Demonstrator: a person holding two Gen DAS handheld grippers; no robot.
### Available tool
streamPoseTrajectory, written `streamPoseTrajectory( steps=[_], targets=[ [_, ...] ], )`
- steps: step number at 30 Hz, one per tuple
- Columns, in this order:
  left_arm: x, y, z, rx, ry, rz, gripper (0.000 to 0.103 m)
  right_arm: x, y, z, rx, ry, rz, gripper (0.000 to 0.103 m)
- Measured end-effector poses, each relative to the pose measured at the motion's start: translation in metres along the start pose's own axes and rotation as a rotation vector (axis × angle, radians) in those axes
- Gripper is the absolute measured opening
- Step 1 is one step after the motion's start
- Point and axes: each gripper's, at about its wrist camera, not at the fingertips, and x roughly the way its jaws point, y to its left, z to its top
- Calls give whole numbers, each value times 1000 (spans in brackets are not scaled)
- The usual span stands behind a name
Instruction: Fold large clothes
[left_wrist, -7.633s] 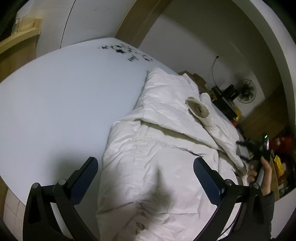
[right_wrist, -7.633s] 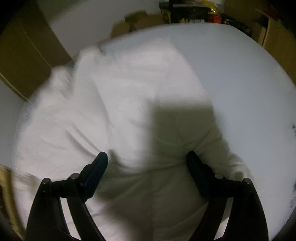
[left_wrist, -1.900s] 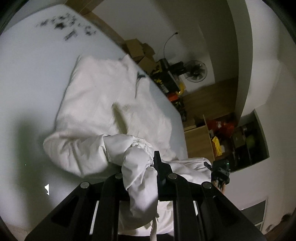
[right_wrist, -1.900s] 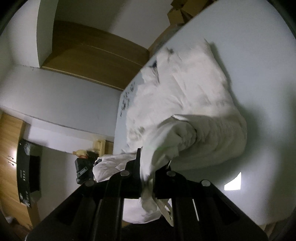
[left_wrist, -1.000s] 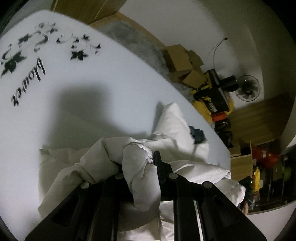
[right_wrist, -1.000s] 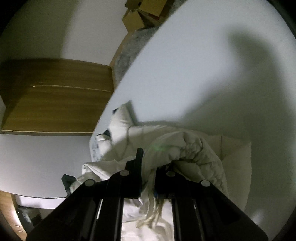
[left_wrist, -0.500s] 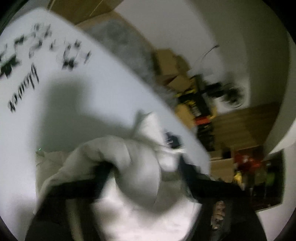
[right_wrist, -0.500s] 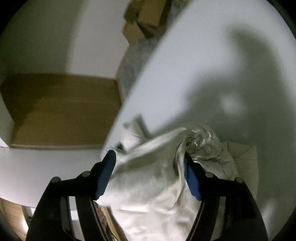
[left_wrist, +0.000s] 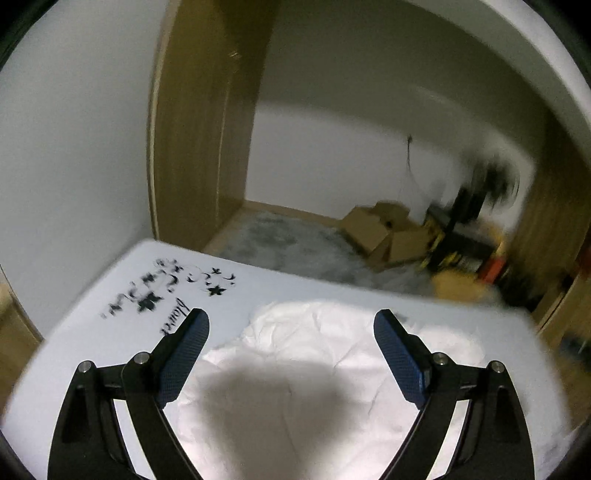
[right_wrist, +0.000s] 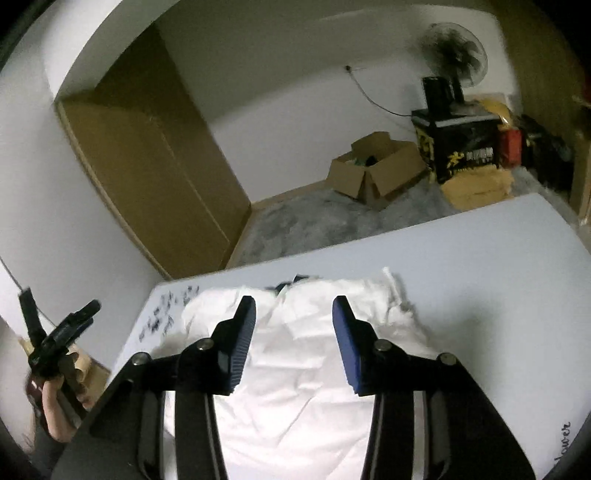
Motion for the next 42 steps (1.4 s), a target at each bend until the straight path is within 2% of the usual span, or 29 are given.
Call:
streamPoseTrajectory(
  steps=[2, 4, 8, 13, 15, 16, 20, 21, 24, 28, 30, 32, 33, 34, 36, 38, 40, 42],
  targets=[
    [9, -24, -17, 43, 8, 35, 91, 27, 13, -10, 12, 45, -27, 47],
    [30, -47, -33, 84, 52, 66, 91, 56, 17, -22, 39, 96, -29, 49],
    [67, -56, -50, 93, 109, 122, 91, 106, 27, -38, 10, 181, -54, 53],
    [113, -30, -57, 84, 139, 222, 91, 158, 58, -50, -101, 176, -175, 52],
    [127, -18, -57, 97, 133, 259, 91, 179, 62, -50, -159, 154, -231, 34],
    [134, -11, -59, 104, 126, 280, 91, 190, 61, -52, -182, 153, -265, 33],
    [170, 17, -87, 83, 178, 292, 92, 241, 34, -81, -159, 277, -269, 33],
    [175, 22, -95, 46, 175, 246, 92, 243, 32, -86, -156, 258, -260, 33],
    [179, 14, -105, 90, 128, 278, 92, 241, 34, -93, -177, 220, -264, 33],
    [188, 9, -105, 122, 184, 289, 92, 243, 36, -94, -188, 240, -280, 33],
    [191, 16, -94, 133, 259, 276, 92, 236, 41, -86, -233, 291, -301, 34],
    [178, 28, -75, 93, 232, 243, 92, 206, 40, -68, -204, 249, -263, 34],
    [167, 35, -59, 77, 177, 243, 92, 186, 38, -56, -214, 189, -284, 37],
    [160, 38, -50, 71, 146, 257, 92, 174, 35, -46, -239, 148, -345, 48],
    [157, 43, -38, 42, 129, 258, 92, 161, 20, -31, -280, 103, -454, 59],
    [166, 46, -37, 19, 154, 241, 92, 163, -2, -28, -319, 98, -556, 59],
    [179, 44, -47, 43, 157, 254, 92, 174, -25, -35, -318, 128, -566, 59],
    [196, 43, -65, 72, 190, 261, 92, 187, -47, -48, -270, 194, -508, 59]
  ],
)
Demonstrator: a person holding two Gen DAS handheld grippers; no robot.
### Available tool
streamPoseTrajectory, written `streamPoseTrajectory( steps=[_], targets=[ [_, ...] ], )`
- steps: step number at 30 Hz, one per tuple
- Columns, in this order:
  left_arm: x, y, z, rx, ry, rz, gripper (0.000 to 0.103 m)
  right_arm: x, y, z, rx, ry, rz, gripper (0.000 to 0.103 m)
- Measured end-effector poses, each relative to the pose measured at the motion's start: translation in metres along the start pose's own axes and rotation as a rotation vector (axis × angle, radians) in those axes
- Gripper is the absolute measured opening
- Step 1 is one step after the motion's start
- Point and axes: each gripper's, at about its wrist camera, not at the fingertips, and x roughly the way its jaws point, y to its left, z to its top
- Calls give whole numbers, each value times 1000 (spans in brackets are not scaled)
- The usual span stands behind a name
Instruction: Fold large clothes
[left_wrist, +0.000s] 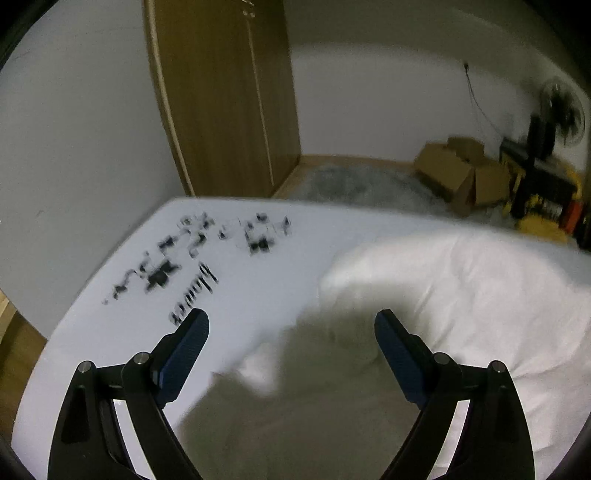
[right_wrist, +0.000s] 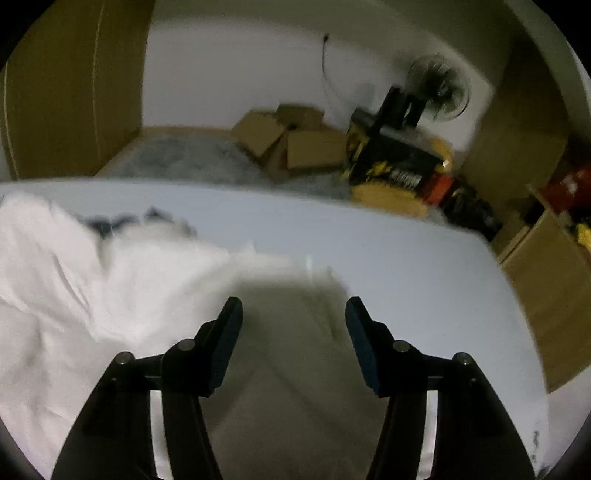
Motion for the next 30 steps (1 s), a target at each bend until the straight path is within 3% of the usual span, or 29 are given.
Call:
streamPoseTrajectory(
  steps=[2, 11, 23, 25, 27, 28, 29, 30],
  targets=[
    [21, -1, -16, -9, 52, -7, 92, 13, -8, -9, 44, 6, 39, 62],
    [45, 11, -23, -98, 108, -80, 93, 31, -8, -21, 85, 11, 107, 65],
    [49, 3, -24, -81, 142, -71, 94, 46, -12, -14, 101, 35, 131, 65],
    [47, -1, -22, -58, 147, -45, 94, 49, -11, -10, 96, 40, 117, 66],
    [33, -8, -17, -23, 144, 32, 93, 49, -9, -7, 76, 67, 72, 70],
    [18, -11, -15, -42, 120, 16, 93, 42, -5, -3, 64, 95, 24, 70],
    [6, -13, -15, -60, 101, -19, 93, 30, -4, -3, 88, 85, 28, 67],
    [-15, -24, -14, -61, 65, -55, 93, 6, -3, -4, 143, 30, 119, 63]
  ],
)
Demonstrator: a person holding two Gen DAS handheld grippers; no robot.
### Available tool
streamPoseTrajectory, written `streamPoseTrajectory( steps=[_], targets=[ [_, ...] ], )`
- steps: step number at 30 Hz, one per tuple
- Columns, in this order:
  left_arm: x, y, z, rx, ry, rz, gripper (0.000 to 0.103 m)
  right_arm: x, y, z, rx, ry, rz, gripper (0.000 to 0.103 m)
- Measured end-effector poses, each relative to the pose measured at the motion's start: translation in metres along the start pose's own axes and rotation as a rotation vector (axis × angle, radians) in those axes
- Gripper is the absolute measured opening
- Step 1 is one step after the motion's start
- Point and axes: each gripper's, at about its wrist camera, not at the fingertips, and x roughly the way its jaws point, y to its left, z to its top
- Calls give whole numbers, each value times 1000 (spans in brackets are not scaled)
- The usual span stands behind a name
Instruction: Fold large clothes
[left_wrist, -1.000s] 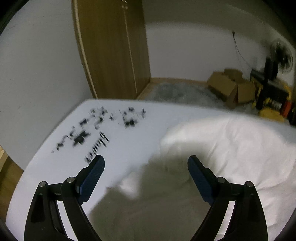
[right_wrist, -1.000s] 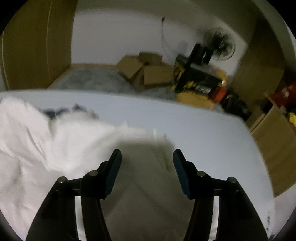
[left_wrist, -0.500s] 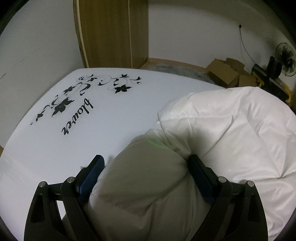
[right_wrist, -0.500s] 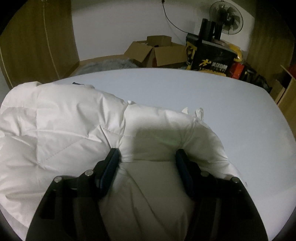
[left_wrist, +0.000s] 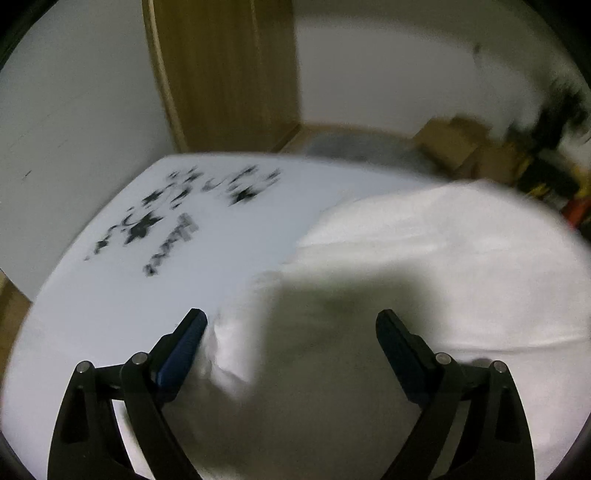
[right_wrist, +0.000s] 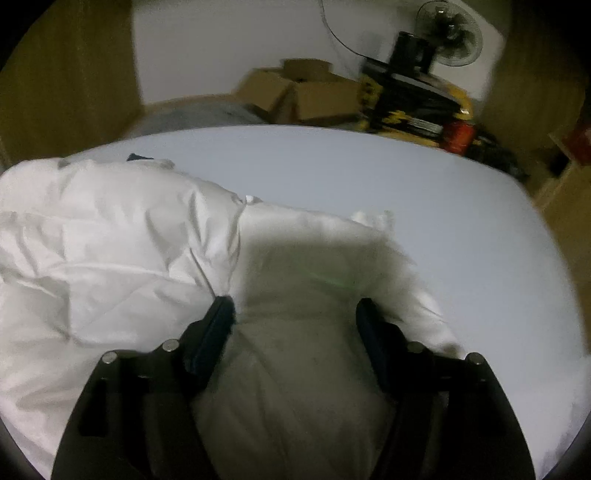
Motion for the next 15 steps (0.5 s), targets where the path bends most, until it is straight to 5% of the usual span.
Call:
streamPoseTrajectory(
  steps=[3, 7, 12, 15],
  targets=[
    [-29, -38, -9, 110, -65, -30, 93, -55, 37, -16, 1, -79, 166, 63],
    [-27, -60, -23, 207, -91, 5, 94, -55, 97, -42, -223, -119, 79, 60],
    [6, -41, -30, 104, -31, -73, 96, -26, 101, -56, -199, -91, 89, 61],
    [12, -50, -32, 138, -36, -31, 97, -16, 102, -55, -206, -53, 83, 62]
  ],
)
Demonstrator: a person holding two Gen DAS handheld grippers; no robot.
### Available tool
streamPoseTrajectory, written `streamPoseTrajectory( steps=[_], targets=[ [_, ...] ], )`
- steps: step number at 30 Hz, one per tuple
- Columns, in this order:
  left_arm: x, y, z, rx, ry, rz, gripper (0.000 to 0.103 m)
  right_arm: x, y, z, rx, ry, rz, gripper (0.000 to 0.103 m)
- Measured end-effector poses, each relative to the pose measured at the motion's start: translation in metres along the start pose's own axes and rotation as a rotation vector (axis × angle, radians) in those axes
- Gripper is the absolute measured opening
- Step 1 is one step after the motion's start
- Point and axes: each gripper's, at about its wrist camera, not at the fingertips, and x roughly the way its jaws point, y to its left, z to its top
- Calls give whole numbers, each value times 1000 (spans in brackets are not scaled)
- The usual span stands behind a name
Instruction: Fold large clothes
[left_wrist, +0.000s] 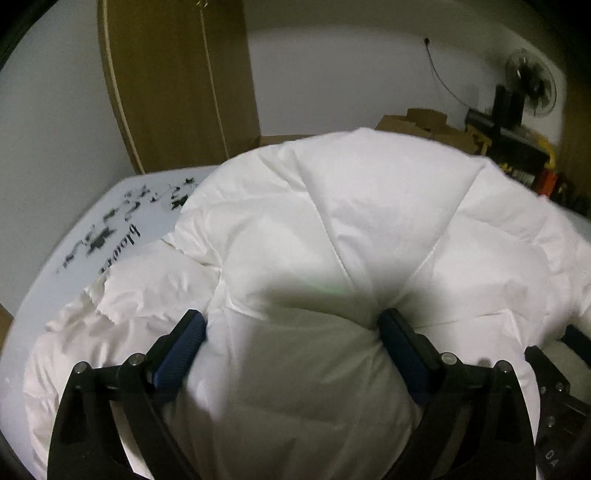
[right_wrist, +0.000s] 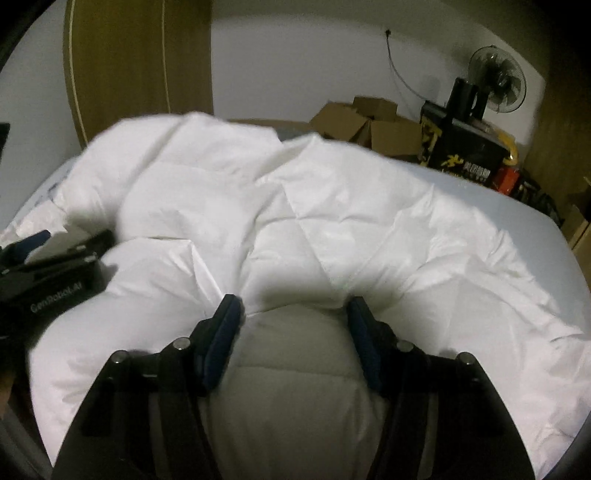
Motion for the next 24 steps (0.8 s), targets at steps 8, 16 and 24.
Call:
streamPoseTrajectory(
  steps=[8, 16, 24],
  targets=[
    [12, -6, 0, 30, 44, 32, 99, 4, 4, -5, 9, 29, -4, 63],
    [-89, 74, -24, -155, 51, -128, 98, -32, -1, 56, 167, 12, 61, 53],
    [-144, 137, -67, -257, 95, -231, 98, 41, 56, 47, 3, 220, -48, 0]
  ],
)
